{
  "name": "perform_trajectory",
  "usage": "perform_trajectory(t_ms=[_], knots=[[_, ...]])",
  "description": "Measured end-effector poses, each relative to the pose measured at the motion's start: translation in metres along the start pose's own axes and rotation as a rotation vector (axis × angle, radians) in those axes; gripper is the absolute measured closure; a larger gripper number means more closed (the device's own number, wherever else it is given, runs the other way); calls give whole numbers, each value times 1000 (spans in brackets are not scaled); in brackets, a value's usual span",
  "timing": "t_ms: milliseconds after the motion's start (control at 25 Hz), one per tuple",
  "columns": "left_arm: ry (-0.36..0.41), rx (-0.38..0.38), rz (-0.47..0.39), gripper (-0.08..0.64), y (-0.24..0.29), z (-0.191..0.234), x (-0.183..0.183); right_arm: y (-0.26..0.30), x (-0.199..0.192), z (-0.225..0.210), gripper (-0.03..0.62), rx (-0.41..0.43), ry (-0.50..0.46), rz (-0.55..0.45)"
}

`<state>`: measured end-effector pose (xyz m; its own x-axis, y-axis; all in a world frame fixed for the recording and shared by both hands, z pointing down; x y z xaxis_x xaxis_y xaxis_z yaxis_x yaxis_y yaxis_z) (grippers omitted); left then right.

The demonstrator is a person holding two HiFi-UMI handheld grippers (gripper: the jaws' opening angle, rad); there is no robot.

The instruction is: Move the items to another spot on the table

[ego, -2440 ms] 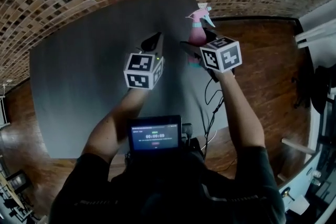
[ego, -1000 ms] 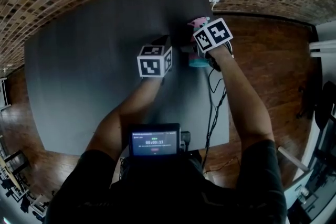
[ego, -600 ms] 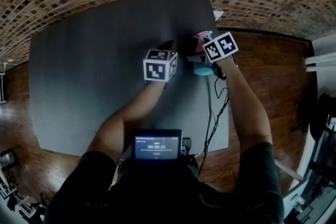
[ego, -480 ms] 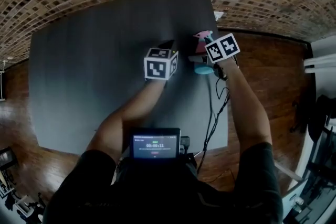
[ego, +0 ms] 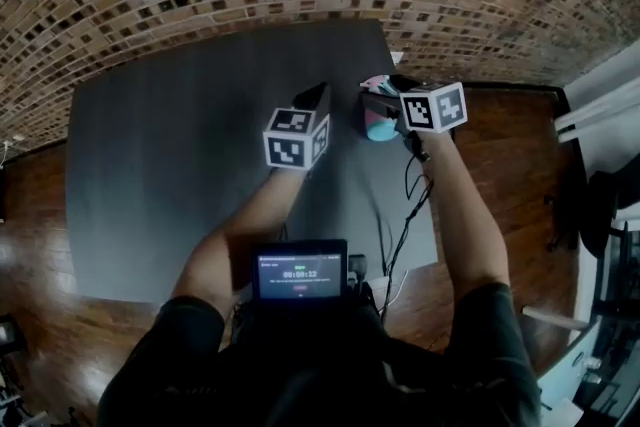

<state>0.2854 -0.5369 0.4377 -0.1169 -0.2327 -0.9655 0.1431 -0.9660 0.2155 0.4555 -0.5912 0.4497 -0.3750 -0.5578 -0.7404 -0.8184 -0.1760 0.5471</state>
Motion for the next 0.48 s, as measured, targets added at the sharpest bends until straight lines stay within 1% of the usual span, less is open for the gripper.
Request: perform_trajectory(t_ms=[80, 120, 160, 240, 280, 320, 400, 480], knots=[[1, -16, -56, 561, -29, 2, 20, -17, 7, 35, 305, -2, -15, -78], [6, -22, -84, 561, -43, 5, 30, -25, 10, 51, 328, -2, -22, -105], [12, -26, -111, 561, -57, 7, 39, -32, 12, 66, 329, -7, -32, -122], [24, -30, -158, 561, -84, 12, 55, -45, 13, 95, 392, -29, -75, -143], [27, -35, -179, 561, -98, 13, 62, -52, 13, 111, 394, -43, -105, -155], [32, -44, -200, 561, -112, 13, 70, -59, 13, 127, 394, -57, -134, -170], [51, -77, -247, 561, -144, 7, 86, -75, 12, 162, 455, -82, -180, -215], [73, -110, -292, 561, -173, 0, 98, -91, 8, 191, 482, -91, -213, -261]])
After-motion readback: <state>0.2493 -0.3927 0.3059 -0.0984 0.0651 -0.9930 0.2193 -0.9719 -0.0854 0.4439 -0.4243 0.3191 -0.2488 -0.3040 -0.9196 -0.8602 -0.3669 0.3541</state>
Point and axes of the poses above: the fingertips, and each gripper's own axes: y forward along the fingers, z to its left, x out of its top, the point moved 7 cm from there along -y, backward along the fingers, and after that the axes turned 15 degrees about x, right-handed, at the moved point
